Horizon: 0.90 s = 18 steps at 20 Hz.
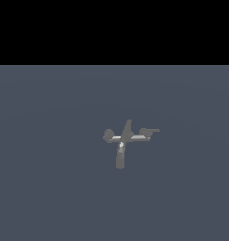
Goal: Turn on the faucet by rotating a designated handle.
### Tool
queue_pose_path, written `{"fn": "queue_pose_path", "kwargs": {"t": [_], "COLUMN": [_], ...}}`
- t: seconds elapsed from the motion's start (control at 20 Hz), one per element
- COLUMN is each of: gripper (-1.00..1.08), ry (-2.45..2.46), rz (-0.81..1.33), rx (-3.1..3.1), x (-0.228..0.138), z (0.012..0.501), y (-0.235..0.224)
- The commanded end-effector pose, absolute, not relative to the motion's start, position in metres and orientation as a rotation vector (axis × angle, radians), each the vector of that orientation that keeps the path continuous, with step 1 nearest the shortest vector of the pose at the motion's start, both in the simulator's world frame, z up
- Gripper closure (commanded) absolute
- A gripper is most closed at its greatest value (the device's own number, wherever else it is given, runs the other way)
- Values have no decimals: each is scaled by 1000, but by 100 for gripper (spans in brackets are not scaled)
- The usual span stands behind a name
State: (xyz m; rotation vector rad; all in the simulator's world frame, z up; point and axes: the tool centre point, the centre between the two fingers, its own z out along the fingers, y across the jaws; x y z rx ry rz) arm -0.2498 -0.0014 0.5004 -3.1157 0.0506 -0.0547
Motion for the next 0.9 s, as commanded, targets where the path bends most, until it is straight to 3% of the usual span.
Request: {"fn": "queue_pose_path", "kwargs": {"t": [0.0, 0.85], "gripper": [108, 108], "ry": [51, 350], "rz": [-55, -49], "rx": [-3116, -3098], "x": [-250, -207], "z": [500, 445], "y": [-1, 8]}}
